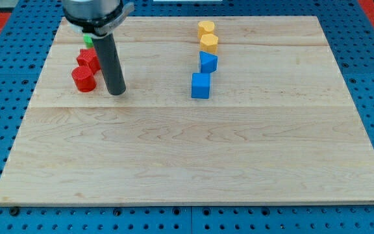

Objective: Move your arm to top left

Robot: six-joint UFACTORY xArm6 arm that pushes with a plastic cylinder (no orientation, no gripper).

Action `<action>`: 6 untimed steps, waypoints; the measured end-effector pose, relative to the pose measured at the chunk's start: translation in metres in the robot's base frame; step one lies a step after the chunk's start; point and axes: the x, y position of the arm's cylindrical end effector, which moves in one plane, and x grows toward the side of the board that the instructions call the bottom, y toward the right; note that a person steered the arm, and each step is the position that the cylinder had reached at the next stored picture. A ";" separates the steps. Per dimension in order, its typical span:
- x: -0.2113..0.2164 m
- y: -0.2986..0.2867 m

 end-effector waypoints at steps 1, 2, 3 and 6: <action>0.036 -0.012; 0.067 -0.024; 0.047 -0.052; -0.133 -0.145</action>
